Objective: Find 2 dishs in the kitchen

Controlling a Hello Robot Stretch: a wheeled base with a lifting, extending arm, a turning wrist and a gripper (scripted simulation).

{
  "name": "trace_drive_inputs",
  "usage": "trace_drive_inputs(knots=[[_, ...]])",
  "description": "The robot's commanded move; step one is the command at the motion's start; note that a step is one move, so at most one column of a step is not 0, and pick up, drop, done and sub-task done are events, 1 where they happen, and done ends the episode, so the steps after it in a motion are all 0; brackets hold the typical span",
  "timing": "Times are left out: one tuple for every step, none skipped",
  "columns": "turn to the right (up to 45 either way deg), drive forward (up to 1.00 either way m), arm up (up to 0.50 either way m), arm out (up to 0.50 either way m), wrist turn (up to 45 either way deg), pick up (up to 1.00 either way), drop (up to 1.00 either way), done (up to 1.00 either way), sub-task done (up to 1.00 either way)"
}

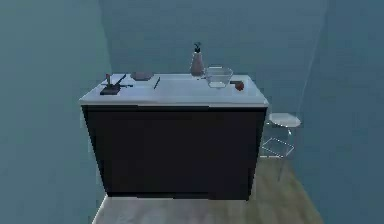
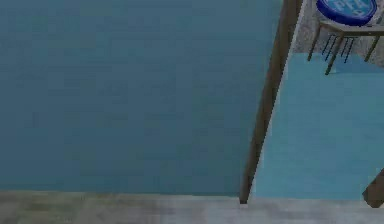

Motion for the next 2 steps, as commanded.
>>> trace_drive_inputs(knots=[[0.0,0.60,0.00,0.00,0.0,0.00,0.00,0.00,0.00],[9.0,0.00,0.00,0.00,0.0,0.00,0.00,0.00,0.00]])
